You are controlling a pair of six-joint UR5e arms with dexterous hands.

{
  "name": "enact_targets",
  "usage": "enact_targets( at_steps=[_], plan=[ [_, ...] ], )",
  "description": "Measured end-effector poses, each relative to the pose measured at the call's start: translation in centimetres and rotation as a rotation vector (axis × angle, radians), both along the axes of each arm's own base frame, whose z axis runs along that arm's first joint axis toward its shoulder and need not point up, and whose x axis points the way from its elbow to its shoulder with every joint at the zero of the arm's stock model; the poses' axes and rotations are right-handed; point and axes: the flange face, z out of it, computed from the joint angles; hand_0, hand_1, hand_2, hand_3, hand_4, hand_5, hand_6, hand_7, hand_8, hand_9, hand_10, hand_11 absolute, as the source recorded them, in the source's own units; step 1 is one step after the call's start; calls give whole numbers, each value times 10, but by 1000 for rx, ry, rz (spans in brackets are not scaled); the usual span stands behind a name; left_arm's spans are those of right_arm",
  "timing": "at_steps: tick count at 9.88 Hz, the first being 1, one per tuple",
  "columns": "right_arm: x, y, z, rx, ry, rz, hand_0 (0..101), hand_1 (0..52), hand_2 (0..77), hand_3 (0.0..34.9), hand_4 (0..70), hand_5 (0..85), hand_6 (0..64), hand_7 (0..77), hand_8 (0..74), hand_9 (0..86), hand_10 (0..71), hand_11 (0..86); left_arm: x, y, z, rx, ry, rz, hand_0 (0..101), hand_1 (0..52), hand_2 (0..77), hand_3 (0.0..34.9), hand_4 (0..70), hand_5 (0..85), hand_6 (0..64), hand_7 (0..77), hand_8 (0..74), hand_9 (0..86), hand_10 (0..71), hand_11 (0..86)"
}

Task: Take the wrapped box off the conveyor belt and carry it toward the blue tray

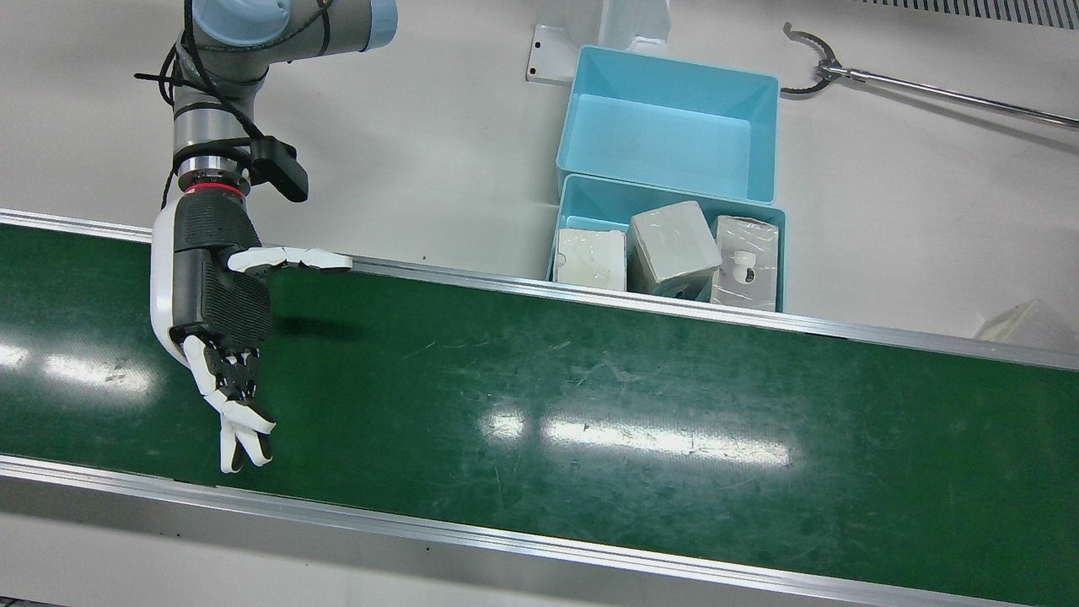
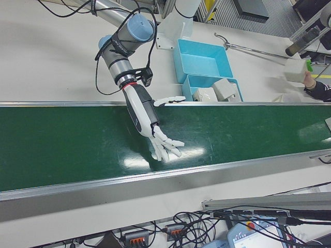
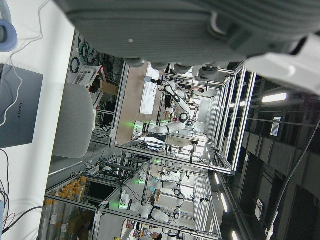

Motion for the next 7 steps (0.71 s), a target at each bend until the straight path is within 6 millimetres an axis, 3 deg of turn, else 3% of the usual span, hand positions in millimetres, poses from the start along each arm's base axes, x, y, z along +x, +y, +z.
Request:
enact_targets(
  at_steps=[7],
  plan=[
    [2,-1,-1,3,-3,3,492,164,120,0,109,218,55,33,11,38,0,5,0,0,0,0,0,0,0,0,11,0,0,11,5,5,5,0,5,5]
  ],
)
